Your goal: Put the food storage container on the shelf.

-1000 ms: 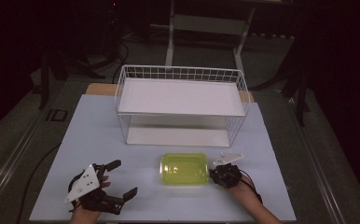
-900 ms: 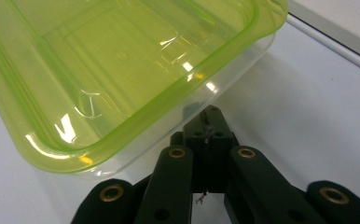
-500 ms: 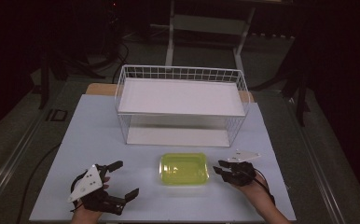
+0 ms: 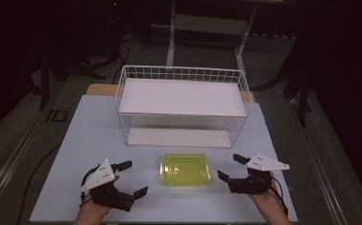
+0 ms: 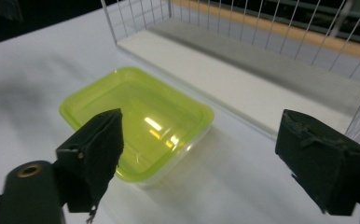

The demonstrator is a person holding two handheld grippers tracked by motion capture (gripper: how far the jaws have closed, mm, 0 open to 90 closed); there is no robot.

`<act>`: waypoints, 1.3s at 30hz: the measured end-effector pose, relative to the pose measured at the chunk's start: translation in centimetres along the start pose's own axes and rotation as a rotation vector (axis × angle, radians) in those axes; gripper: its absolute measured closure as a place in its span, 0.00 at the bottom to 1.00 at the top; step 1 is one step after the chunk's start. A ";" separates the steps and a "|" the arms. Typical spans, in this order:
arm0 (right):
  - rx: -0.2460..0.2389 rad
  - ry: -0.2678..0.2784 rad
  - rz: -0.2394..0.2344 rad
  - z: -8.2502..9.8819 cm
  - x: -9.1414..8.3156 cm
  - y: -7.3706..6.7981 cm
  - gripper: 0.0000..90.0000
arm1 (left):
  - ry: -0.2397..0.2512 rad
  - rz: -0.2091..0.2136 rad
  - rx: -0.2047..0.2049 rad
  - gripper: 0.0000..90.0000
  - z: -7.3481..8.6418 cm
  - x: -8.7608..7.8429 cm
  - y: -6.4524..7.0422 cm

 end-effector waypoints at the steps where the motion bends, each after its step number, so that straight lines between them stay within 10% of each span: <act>1: -0.030 -0.003 0.007 -0.3 -0.1 -0.2 0.22 | 0.001 0.005 -0.002 0.00 -0.2 0.2 0.0; 6: -0.068 -0.051 0.065 -0.4 0.1 -0.4 0.31 | -0.010 0.023 -0.083 0.00 -1.1 1.8 -0.3; 8: 0.066 -0.090 -0.026 -0.3 0.7 -1.1 0.34 | -0.002 0.024 -0.122 0.00 -1.4 2.4 -0.4; 14: 0.131 -0.142 -0.042 -0.6 2.0 -0.8 0.28 | -0.053 0.020 -0.185 0.00 -1.6 3.9 -1.0; 27: 0.459 -0.300 -0.082 0.9 5.7 -0.2 0.16 | -0.282 0.038 -0.411 0.00 0.9 7.2 -1.7; 39: 0.616 -0.445 -0.067 3.2 7.5 0.2 0.47 | -0.366 -0.003 -0.616 0.41 3.2 8.8 -1.8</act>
Point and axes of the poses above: each handheld gripper's, and its own axes: x roughly forward along the jaws, z roughly out of its underside, y roughly to its right, the point moved 8 cm from there along x, roughly forward along the jaws, and after that the axes turned 12 degrees about x, right-handed, at the moved point
